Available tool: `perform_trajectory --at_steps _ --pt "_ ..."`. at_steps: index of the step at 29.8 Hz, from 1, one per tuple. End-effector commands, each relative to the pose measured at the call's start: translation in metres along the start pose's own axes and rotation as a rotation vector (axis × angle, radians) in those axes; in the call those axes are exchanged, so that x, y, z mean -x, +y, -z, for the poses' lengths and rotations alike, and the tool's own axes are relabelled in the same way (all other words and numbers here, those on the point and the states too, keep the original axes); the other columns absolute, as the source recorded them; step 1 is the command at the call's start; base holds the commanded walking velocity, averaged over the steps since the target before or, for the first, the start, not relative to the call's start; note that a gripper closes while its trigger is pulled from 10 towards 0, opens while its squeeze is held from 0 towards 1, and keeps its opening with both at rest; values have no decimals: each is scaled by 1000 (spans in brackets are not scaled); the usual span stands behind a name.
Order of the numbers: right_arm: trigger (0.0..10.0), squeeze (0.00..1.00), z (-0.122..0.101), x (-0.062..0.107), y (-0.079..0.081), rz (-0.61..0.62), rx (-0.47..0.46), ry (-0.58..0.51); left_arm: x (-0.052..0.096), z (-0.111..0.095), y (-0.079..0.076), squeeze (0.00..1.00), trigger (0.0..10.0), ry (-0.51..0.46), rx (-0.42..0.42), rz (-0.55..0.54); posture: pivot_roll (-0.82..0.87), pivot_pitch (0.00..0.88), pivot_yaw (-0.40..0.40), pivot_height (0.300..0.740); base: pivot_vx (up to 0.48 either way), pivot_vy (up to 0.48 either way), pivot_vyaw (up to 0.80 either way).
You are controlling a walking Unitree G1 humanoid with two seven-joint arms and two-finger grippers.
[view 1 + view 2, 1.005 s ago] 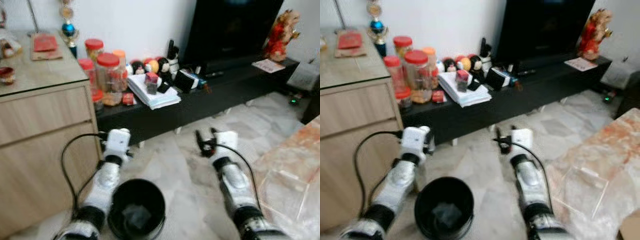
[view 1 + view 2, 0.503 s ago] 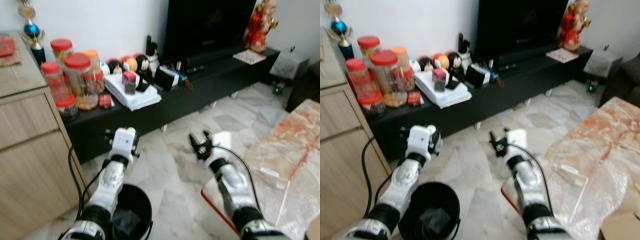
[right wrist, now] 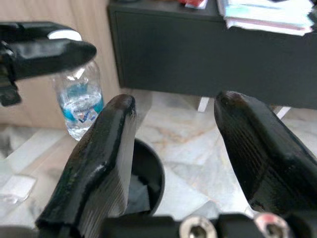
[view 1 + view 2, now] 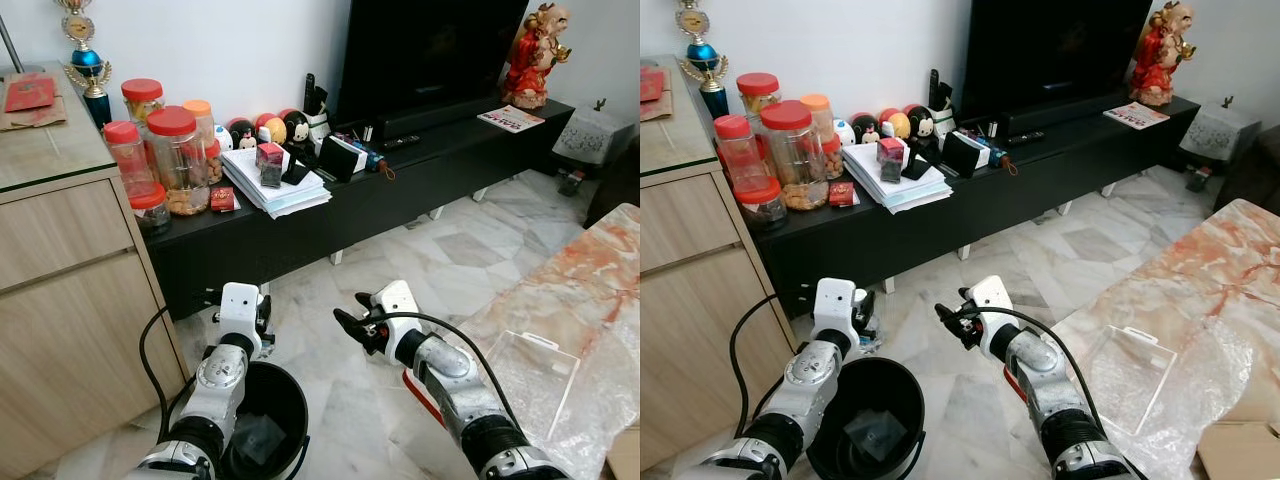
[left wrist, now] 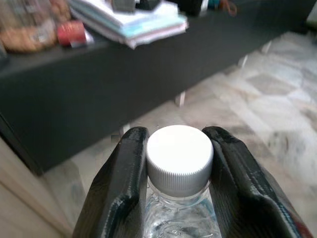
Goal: Picking trash to rubbish bin
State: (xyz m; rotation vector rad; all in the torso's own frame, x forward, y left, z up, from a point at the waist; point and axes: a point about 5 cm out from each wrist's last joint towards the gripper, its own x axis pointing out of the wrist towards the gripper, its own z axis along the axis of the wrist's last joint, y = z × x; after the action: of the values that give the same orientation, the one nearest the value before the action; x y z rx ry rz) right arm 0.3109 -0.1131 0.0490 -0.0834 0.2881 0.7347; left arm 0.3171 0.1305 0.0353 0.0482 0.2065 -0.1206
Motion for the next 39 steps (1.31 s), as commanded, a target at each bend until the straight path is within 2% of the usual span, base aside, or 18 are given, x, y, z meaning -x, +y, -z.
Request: perform_trajectory --at_steps 1,9,19,20,21,22,39 --pt "10000 0 -2 3 -2 -10 19 18 -1 1 1 0 10000 20 -5 -6 174 0 -134 740 0 0 0" --pt "10000 0 -6 4 2 -28 21 20 3 9 8 0 10000 47 -51 -22 173 0 -137 740 0 0 0" --pt "10000 0 -9 5 2 -23 24 20 3 11 9 0 10000 51 -95 -18 173 0 -139 740 0 0 0" --pt "10000 0 -9 5 2 -22 24 18 3 10 9 369 10000 50 -102 -16 173 0 -139 740 0 0 0" --pt "10000 0 -9 5 2 -21 24 15 3 10 9 478 10000 49 -106 -14 173 0 -139 740 0 0 0" --pt "10000 0 -10 5 2 -17 24 13 3 10 9 1000 10000 47 -110 -13 173 0 -139 740 0 0 0" --pt "10000 0 -13 6 1 2 23 -3 1 6 8 1000 10000 24 -123 -2 176 0 -136 740 0 0 0"
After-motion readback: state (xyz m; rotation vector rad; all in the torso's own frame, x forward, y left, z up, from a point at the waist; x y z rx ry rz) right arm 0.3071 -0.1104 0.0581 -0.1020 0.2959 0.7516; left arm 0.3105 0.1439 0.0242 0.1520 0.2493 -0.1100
